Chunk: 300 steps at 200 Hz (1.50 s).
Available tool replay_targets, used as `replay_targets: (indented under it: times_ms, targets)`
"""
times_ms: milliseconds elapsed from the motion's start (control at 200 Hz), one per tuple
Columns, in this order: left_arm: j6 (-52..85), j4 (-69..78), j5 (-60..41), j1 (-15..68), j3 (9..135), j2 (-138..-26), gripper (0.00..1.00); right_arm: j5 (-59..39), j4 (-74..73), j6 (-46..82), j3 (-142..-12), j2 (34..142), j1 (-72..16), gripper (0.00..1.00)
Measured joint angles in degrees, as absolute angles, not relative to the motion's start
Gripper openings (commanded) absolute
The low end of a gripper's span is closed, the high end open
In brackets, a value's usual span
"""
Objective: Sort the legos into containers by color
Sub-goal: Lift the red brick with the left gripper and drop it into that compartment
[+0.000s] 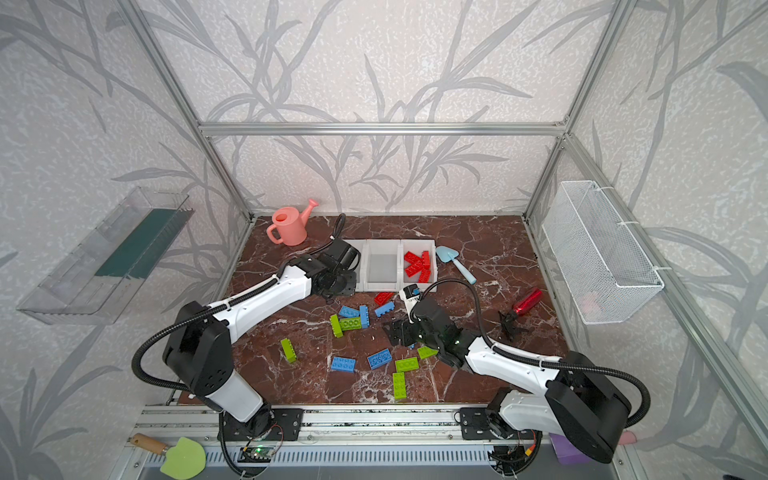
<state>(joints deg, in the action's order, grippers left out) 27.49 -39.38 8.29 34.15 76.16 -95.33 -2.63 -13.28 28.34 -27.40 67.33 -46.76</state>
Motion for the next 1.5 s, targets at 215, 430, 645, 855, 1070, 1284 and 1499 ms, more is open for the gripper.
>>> replay_targets:
  times_ms: [215,430,645,855,1070,1284,1499]
  targets:
    - [26.48,-41.43,5.98,36.21,90.50,-104.16,0.34,3.73,-15.22,28.97,-23.20,58.94,-46.76,0.87]
    - [24.77,-44.27,2.52,37.10,106.21,-115.46,0.34,6.63,-15.11,29.04,-22.98,58.17,-46.72,0.88]
    - [23.03,-47.44,-0.64,38.22,122.13,-126.34,0.34,9.96,-15.57,29.19,-21.02,55.79,-46.72,0.88]
    - [21.43,-49.82,-4.80,38.63,133.97,-134.80,0.34,12.95,-15.68,29.19,-20.60,55.29,-46.68,0.89]
    - [21.06,-50.89,-8.49,38.63,144.70,-143.24,0.34,13.74,-16.49,29.19,-19.62,55.07,-46.68,0.89]
    - [21.08,-50.78,-9.78,38.63,146.26,-146.30,0.37,14.15,-16.64,29.15,-19.62,55.09,-46.68,0.89]
    - [20.69,-50.50,-9.58,38.65,146.54,-146.36,0.68,14.48,-16.67,29.15,-19.62,55.05,-46.68,0.90]
